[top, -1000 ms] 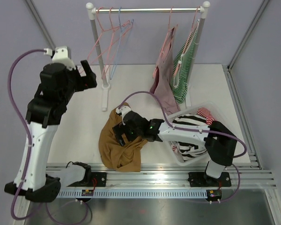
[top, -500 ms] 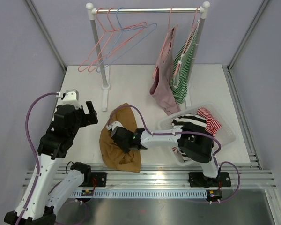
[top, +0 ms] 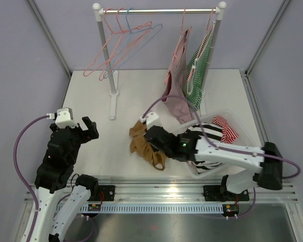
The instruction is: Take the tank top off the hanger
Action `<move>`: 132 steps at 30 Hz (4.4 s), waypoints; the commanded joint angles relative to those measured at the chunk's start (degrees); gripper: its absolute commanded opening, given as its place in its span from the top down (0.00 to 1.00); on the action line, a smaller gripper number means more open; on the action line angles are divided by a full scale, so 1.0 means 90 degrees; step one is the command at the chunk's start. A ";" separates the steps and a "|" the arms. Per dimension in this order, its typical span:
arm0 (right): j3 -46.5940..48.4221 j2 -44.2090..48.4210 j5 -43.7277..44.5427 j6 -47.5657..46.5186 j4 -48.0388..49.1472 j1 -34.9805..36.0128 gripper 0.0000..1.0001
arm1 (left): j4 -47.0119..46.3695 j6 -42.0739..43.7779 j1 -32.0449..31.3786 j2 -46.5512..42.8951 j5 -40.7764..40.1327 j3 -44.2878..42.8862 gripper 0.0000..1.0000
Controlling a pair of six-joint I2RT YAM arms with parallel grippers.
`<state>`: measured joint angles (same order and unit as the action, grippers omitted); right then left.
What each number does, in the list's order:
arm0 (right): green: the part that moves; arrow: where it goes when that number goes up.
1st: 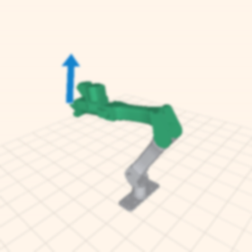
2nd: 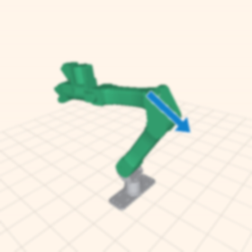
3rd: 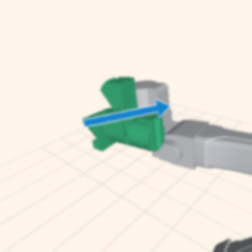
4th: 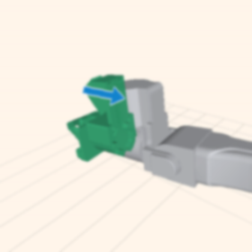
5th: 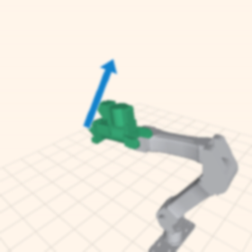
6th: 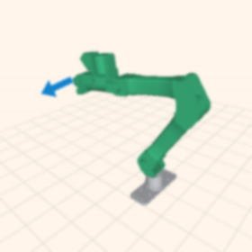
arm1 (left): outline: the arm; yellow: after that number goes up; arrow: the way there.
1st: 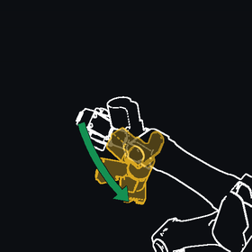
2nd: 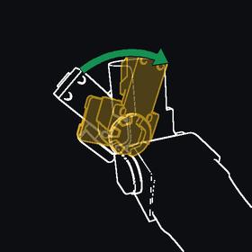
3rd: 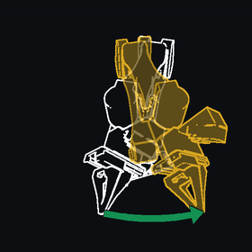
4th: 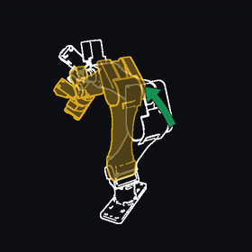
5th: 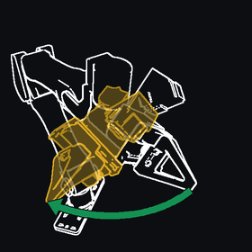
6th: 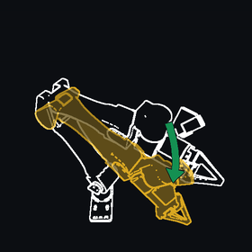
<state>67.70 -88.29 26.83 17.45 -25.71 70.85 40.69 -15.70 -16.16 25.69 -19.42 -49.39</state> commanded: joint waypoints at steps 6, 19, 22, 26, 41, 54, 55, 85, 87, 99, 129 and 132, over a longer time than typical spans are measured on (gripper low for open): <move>0.0523 0.3265 0.2533 0.0619 -0.1799 -0.0021 1.00 | -0.0390 -0.0032 0.0009 -0.0023 -0.0118 0.0038 0.01; 0.1813 0.3815 0.4616 0.4056 -0.6722 -0.0147 1.00 | -0.0400 -0.0052 0.0009 -0.0023 -0.0157 0.0038 0.01; 0.1697 0.3610 0.4598 0.3961 -0.6743 -0.0653 1.00 | -0.0390 -0.0052 0.0009 -0.0023 -0.0118 0.0038 0.01; 0.0683 0.3560 0.3080 0.2516 -0.5028 -0.1825 1.00 | -0.0370 -0.0042 0.0009 -0.0052 -0.0118 0.0038 0.01; -0.2971 0.2339 -0.0932 0.3305 -0.1292 -0.3194 1.00 | -0.0361 -0.0032 -0.0001 -0.0101 -0.0108 0.0009 0.01; -0.1518 0.4994 0.0457 0.2808 -0.2836 -0.3185 0.00 | -0.0946 -0.0569 -0.0059 0.1216 0.2488 -0.1443 0.01; -0.1478 0.5092 0.0379 0.2672 -0.2827 -0.3194 0.01 | -0.1014 -0.0666 -0.0156 0.1411 0.2548 -0.1611 0.01; -0.2522 0.7251 -0.3498 0.2104 -0.1449 -0.3194 0.05 | -0.2293 0.1355 -0.2482 1.0347 0.1454 -1.0107 0.35; -0.2561 0.7329 -0.3508 0.2114 -0.1498 -0.3194 0.06 | -0.2382 0.1296 -0.2413 1.0533 0.1464 -1.0176 0.39; -0.2698 0.7525 -0.3518 0.2162 -0.1527 -0.3185 0.07 | -0.2675 0.1149 -0.2325 1.1090 0.1991 -1.0636 0.65; -0.2415 0.7554 -0.3382 0.2114 -0.1567 -0.3194 0.07 | -0.2988 0.0856 -0.2462 0.9412 0.1728 -1.0051 1.00; -0.2347 0.7632 -0.3255 0.2084 -0.1673 -0.3194 0.06 | -0.2813 0.0856 -0.2520 0.9012 0.1680 -0.9816 1.00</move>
<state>43.99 -20.40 -3.75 36.88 -40.42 42.30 19.88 -7.57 -38.20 113.14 -3.22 -138.65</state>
